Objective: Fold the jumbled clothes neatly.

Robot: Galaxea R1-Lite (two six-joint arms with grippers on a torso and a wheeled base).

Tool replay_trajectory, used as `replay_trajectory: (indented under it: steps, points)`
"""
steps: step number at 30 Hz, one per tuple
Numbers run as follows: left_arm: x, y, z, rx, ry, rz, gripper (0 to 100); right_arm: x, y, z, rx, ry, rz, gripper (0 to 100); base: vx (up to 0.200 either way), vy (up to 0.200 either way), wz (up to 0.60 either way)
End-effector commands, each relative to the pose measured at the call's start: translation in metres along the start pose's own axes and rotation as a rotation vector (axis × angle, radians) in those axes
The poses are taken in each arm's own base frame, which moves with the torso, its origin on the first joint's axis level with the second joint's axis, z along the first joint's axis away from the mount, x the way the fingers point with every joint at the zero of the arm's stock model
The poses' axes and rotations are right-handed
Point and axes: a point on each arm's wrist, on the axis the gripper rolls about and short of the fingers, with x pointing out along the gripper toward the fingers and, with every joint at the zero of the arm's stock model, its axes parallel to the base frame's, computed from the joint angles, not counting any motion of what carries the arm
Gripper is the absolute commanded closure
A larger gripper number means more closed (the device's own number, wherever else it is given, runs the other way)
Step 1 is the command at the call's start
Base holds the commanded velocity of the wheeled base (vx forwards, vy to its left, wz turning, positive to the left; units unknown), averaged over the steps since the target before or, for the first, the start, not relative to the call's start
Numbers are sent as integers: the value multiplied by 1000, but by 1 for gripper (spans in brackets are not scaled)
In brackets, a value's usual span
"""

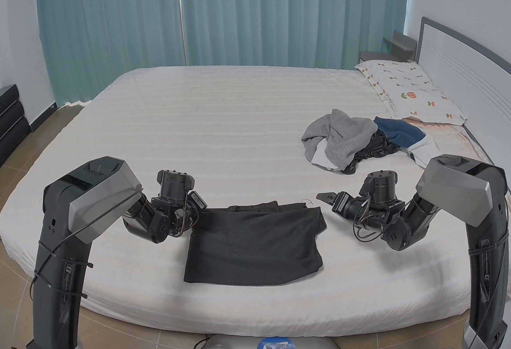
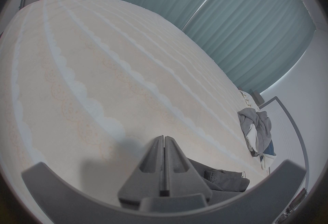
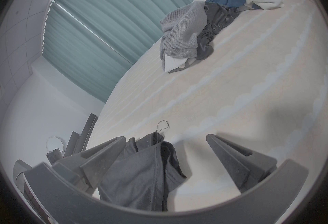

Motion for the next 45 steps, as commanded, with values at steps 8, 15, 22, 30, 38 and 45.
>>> replay_trajectory:
  steps: [8,15,22,30,38,45]
  points:
    - [-1,-1,1,-43,0,1,100,26,15,-11,-28,29,20,0,0,0,0]
    - [-1,-1,1,-45,1,2,100,35,16,-20,-46,52,13,100,0,0,0]
    - [-1,0,0,-40,1,6,100,37,20,-13,-46,19,6,100,0,0,0]
    - [-1,2,-1,-37,3,10,100,40,21,5,-39,-63,2,100,0,0,0]
    - [0,3,-1,-34,5,15,100,54,12,-1,-39,-97,-42,100,0,0,0]
    - [0,3,-2,-37,8,14,0,54,14,-8,-44,-91,-37,0,0,0,0]
